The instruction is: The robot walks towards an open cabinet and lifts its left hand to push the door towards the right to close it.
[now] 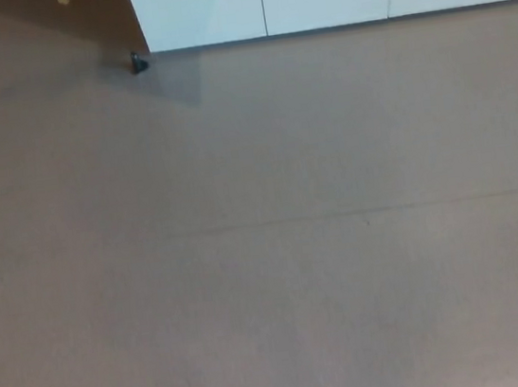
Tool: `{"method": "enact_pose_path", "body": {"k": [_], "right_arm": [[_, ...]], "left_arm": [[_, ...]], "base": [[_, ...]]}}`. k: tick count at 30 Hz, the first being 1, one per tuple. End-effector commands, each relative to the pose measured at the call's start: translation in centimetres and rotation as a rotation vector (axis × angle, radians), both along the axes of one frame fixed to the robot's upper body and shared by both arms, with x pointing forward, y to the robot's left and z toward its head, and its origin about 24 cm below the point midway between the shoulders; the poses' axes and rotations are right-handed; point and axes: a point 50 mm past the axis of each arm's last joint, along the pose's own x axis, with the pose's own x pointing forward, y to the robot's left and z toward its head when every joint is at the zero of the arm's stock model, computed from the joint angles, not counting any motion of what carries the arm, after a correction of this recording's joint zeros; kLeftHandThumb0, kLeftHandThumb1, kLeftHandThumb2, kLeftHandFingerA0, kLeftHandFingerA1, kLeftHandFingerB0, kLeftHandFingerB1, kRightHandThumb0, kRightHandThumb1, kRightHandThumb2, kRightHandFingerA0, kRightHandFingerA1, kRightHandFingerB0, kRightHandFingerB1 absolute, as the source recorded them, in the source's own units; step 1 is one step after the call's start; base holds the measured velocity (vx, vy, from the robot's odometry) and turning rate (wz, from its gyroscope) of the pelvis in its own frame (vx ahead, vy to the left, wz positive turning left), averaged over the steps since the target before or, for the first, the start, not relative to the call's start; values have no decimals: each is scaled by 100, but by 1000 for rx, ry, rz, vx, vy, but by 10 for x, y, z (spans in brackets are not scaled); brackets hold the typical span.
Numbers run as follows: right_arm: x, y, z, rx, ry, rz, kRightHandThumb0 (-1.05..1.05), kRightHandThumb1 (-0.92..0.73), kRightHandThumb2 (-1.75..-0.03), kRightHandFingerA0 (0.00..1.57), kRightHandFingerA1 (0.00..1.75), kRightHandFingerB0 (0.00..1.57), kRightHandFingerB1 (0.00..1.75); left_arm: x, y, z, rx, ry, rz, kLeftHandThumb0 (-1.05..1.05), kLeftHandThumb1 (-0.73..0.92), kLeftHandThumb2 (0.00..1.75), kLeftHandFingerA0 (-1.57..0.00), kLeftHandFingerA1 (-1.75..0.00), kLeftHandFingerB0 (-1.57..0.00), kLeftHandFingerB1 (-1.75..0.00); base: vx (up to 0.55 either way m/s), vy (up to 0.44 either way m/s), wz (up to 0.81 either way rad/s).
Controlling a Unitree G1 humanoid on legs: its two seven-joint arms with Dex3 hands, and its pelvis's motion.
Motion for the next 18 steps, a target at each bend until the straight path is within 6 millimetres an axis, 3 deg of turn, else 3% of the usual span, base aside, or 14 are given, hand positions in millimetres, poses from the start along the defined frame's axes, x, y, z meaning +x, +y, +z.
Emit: {"method": "enact_pose_path", "body": {"k": [1, 2, 3, 15, 16, 17, 18], "right_arm": [[-6, -7, 0, -40, 25, -8, -68, -82, -99, 20, 46, 11, 41], [-7, -7, 0, -38, 26, -18, -68, -82, -99, 20, 46, 11, 41], [-8, -7, 0, -41, 27, -16, -63, -92, -77, 26, 37, 14, 31], [-9, -7, -1, -46, 33, 2, -64, -92, -75, 26, 39, 14, 32], [-10, -7, -1, -45, 34, 1, -64, -92, -75, 26, 39, 14, 32], [-9, -7, -1, -48, 33, 3, -67, -82, -99, 21, 46, 11, 41], [-8, -7, -1, -50, 32, 5, -67, -82, -99, 21, 46, 11, 41]], "left_arm": [[-1, 10, 5, 73, 8, -42, -61, 88, 65, -27, -35, -19, -29], [-1, 10, 5, 81, 13, -53, -61, 88, 65, -27, -35, -19, -29], [-1, 10, 5, 82, 14, -52, -60, 87, 66, -28, -35, -20, -29], [2, 7, 4, 104, 5, -81, -60, 88, 66, -30, -37, -24, -31], [2, 6, 4, 106, 8, -86, -60, 88, 66, -30, -37, -24, -31], [3, 6, 4, 115, 18, -108, -60, 89, 66, -29, -36, -21, -30], [3, 6, 5, 121, 23, -120, -60, 89, 66, -29, -36, -21, -30]], "base": [[311, -50, -19], [322, -36, -18], [343, -3, -15], [406, 41, -4], [377, -27, 23], [371, -89, 20], [411, -128, 14]]}}
